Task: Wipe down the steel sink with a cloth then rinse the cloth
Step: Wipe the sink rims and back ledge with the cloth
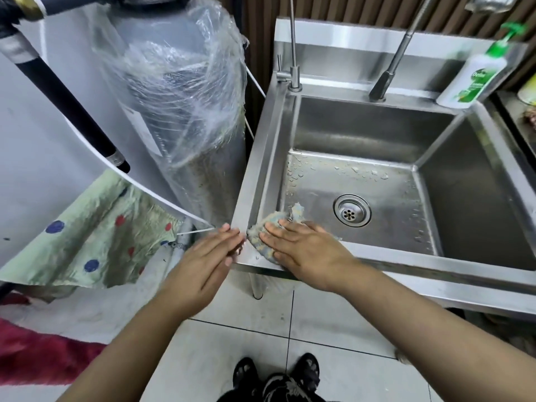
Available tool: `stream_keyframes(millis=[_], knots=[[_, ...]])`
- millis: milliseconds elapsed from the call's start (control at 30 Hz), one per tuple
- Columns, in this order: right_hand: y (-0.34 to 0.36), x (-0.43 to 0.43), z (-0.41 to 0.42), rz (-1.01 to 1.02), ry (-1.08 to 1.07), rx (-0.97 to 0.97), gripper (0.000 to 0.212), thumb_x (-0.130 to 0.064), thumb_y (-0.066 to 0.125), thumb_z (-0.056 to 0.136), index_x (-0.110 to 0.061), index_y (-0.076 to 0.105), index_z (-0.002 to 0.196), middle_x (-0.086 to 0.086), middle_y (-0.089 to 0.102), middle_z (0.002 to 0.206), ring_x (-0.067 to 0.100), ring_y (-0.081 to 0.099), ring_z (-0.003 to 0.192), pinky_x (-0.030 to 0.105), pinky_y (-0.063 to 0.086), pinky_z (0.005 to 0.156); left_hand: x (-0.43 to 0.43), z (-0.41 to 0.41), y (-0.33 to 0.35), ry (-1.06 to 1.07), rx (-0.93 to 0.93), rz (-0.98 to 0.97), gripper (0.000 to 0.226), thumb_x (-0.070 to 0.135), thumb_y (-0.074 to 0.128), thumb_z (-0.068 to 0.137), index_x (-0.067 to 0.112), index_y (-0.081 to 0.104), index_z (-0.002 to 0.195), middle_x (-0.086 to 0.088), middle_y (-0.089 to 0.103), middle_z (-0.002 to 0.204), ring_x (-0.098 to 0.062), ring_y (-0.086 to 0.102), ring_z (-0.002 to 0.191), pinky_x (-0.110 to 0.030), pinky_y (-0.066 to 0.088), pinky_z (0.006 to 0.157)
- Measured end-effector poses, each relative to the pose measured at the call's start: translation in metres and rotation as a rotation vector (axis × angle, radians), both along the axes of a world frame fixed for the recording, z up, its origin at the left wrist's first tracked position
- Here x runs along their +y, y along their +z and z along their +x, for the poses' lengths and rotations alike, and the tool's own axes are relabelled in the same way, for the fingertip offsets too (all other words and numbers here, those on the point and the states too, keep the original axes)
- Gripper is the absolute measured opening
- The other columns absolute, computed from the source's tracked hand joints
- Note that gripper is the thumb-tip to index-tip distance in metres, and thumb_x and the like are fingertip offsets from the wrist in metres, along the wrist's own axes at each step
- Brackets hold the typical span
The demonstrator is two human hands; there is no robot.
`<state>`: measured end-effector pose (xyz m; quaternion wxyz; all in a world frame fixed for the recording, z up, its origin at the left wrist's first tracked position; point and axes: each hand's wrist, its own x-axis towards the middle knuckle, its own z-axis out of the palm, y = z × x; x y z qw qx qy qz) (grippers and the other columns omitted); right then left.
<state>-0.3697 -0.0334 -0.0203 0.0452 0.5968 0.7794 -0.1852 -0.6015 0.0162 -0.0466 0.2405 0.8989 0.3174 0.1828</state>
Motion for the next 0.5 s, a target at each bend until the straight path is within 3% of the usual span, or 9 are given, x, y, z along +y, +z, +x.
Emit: stream_keyframes(millis=[100,200,267,333,500], knots=[[0.006,-0.001,0.024,0.042,-0.061,0.129,0.047,-0.041,0.046,0.093,-0.035,0.039,0.140,-0.002,0.028,0.153,0.020,0.031,0.138,0.042,0.028,0.112,0.034,0.018,0.005,-0.053,0.007,0.021,0.053,0.043,0.023,0.098,0.014,0.042,0.138,-0.002,0.043,0.143,-0.010,0.026,0.139,-0.031,0.020,0.115],[0.005,-0.012,0.038,0.178,-0.112,0.024,0.048,-0.055,0.038,0.083,-0.026,0.065,0.110,0.004,0.060,0.115,0.030,0.056,0.105,0.045,0.047,0.089,0.073,0.039,0.002,-0.132,0.051,0.038,0.057,0.046,0.018,0.097,0.014,0.041,0.139,-0.004,0.039,0.147,-0.014,0.025,0.140,-0.041,0.020,0.115],[0.004,-0.024,0.035,0.278,-0.253,-0.042,0.050,-0.054,0.034,0.081,-0.021,0.070,0.094,0.002,0.064,0.089,0.029,0.060,0.086,0.039,0.047,0.077,0.098,0.048,-0.002,-0.204,0.083,0.063,0.060,0.048,0.015,0.097,0.014,0.041,0.139,-0.003,0.037,0.148,-0.015,0.022,0.141,-0.042,0.019,0.115],[0.003,-0.035,0.018,0.402,-0.406,-0.108,0.044,-0.048,0.038,0.083,-0.018,0.069,0.084,0.002,0.063,0.080,0.028,0.060,0.079,0.035,0.043,0.070,0.120,0.055,-0.007,-0.290,0.107,0.106,0.062,0.050,0.013,0.097,0.015,0.041,0.139,-0.002,0.036,0.148,-0.015,0.020,0.142,-0.042,0.017,0.116],[-0.023,-0.050,-0.045,0.575,-0.631,-0.096,0.036,-0.035,0.044,0.091,-0.013,0.066,0.110,0.003,0.063,0.122,0.028,0.048,0.127,0.044,0.032,0.102,0.152,0.058,-0.013,-0.442,0.158,0.203,0.061,0.047,0.010,0.098,0.015,0.041,0.139,-0.002,0.038,0.147,-0.012,0.019,0.141,-0.028,0.006,0.116]])
